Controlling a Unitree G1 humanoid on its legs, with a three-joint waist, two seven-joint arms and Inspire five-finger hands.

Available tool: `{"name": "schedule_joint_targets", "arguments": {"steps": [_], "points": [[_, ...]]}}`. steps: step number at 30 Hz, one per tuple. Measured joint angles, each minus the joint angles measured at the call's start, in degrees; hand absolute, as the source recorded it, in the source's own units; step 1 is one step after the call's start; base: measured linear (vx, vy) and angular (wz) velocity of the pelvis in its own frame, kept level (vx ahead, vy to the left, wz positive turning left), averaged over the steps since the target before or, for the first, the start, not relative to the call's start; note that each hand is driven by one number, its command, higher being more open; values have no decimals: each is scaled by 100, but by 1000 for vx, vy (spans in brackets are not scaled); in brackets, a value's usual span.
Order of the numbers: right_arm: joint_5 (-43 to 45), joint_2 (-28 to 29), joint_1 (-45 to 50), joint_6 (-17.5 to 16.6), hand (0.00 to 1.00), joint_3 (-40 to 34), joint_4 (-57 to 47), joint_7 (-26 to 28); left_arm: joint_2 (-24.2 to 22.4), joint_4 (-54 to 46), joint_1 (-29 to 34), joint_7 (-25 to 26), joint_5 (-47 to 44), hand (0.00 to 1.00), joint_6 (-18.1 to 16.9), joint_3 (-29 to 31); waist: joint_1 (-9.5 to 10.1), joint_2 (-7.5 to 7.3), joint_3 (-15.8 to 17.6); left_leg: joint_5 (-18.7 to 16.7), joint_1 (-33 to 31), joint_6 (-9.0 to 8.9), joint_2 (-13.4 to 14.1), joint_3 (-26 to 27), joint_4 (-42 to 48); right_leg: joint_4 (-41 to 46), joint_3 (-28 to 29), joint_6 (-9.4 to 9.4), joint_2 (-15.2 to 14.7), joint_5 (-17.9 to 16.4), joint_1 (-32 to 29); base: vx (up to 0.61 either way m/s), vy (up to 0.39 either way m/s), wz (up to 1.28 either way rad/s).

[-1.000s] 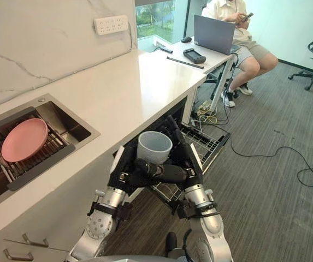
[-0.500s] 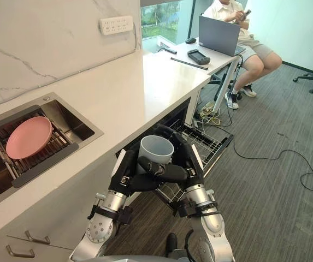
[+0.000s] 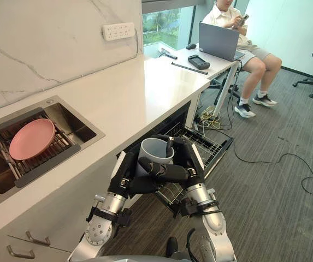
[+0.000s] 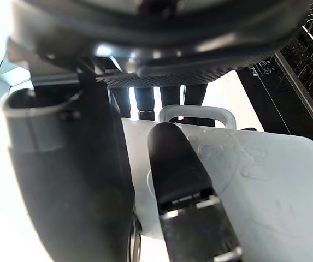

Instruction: Walk over to the sink, pick up the cup, carry it to the dishwasher, place the cup inside the dishwasher, then close the dishwasher door

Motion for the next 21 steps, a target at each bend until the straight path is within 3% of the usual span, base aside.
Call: {"name": "schedule_joint_targets", "arguments": {"steps": [12,21], "points": [[-1,15,-52,-28,0,-41,-63,-8,-4,-218,117,20,51,100,0,125,18,-1,0,-1,-14,0,2,-1,-2,0,-3,15,0,-12,-11,0,0,0],[-51,37,-50,-27,0,-229,-63,202,-51,-222,154,-317,-16,100,-55,268,29,-3,3,-1,-22,1,5,-11,-10,1,-18,29,2,-26,-15,0,0,0]]}}
